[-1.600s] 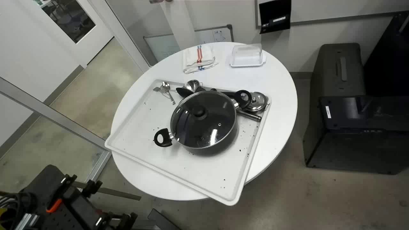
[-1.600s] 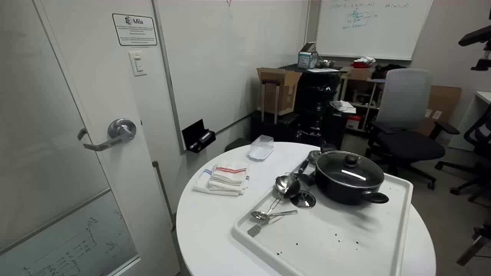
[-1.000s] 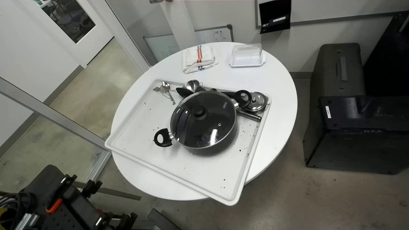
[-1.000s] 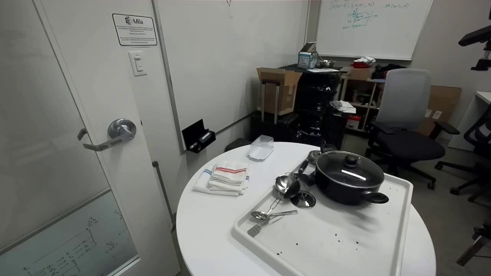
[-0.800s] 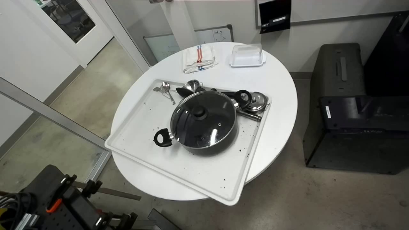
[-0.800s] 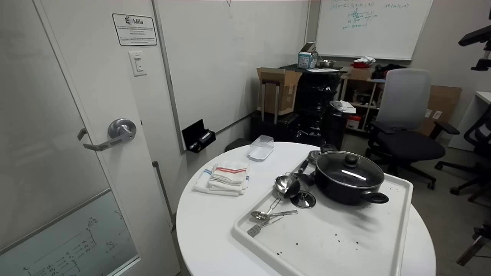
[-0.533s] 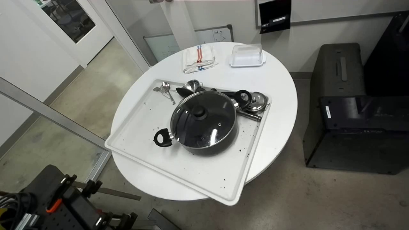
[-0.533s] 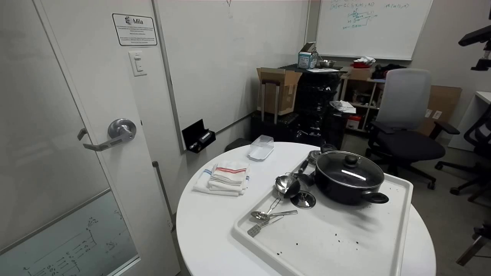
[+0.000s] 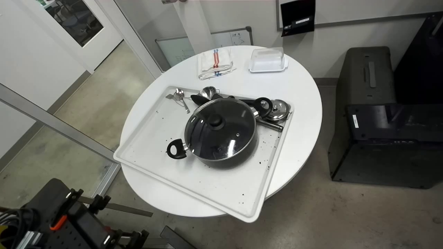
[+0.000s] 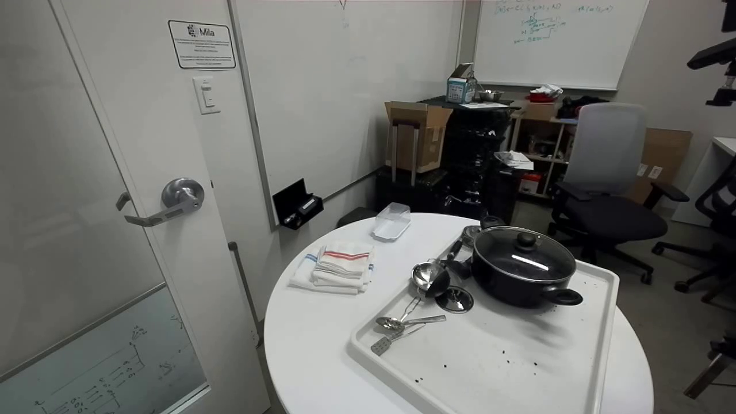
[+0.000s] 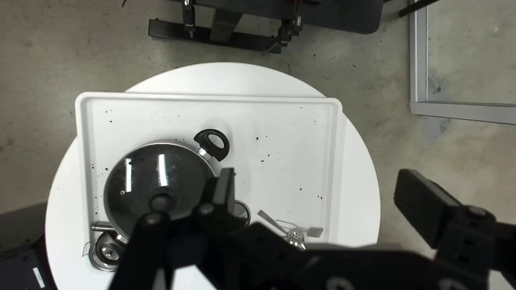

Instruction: Take the lid of the pot

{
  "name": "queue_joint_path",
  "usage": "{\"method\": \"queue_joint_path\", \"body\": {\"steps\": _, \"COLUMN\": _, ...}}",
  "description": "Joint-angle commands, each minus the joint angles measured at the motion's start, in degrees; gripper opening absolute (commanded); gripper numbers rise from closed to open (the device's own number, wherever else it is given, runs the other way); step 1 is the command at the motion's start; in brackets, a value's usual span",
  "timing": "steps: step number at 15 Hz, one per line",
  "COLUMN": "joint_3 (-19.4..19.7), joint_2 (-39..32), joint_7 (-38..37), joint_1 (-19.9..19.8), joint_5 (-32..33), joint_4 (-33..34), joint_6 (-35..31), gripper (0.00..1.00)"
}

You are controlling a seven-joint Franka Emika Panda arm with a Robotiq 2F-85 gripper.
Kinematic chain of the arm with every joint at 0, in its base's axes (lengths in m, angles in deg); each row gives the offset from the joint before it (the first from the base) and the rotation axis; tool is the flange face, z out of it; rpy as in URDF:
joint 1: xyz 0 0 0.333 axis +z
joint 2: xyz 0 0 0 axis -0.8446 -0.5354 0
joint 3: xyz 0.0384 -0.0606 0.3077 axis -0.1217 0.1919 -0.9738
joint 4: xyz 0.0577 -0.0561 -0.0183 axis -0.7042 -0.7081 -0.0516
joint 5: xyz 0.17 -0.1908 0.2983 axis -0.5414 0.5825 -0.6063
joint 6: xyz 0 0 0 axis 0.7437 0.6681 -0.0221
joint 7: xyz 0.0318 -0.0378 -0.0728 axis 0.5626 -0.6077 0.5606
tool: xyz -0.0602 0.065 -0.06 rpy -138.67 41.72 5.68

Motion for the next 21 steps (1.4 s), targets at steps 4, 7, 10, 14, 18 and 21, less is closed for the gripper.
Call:
{"method": "queue_joint_path", "body": {"steps": 4, "joint_3": -2.6, "joint_2": -6.6, "joint_7": -7.2, "joint_1": -1.0, "joint_5": 0.1, "joint_4": -1.1, "joint_6": -9.8, "gripper": 1.00}}
{"method": "queue_joint_path", "body": {"steps": 7, "joint_3": -3.5, "joint_2": -11.1, "joint_7": -11.9, "joint_1": -1.2, "joint_5": 0.9, "joint_4": -2.1, "joint_6": -15.1, "gripper": 1.00}}
{"method": "queue_joint_path", "body": {"steps": 10, "joint_3": -4.1, "joint_2": -16.4, "joint_7": -17.2, "joint_1": -1.3, "joint_5": 1.0, "joint_4": -2.8, "joint_6": -22.6, "gripper": 1.00}}
{"method": "queue_joint_path", "body": {"steps": 14, "joint_3": -4.5, "joint_2": -24.0, "joint_7": -24.9, "joint_1": -1.0, "joint_5": 1.0, "joint_4": -2.0, "joint_6": -31.8, "gripper": 1.00}}
{"method": "queue_joint_path", "body": {"steps": 18, "joint_3": -4.0, "joint_2": -32.1, "joint_7": -31.3, "joint_1": -0.8, "joint_5": 0.1, "joint_4": -0.5, "joint_6": -39.8, "gripper": 1.00}}
{"method": "queue_joint_path", "body": {"steps": 21, "joint_3": -3.3, "joint_2": -37.5, "joint_7": -35.9, "joint_1": -0.7, "joint_5": -0.6, "joint_4": 1.1, "joint_6": -45.8, "gripper": 1.00}}
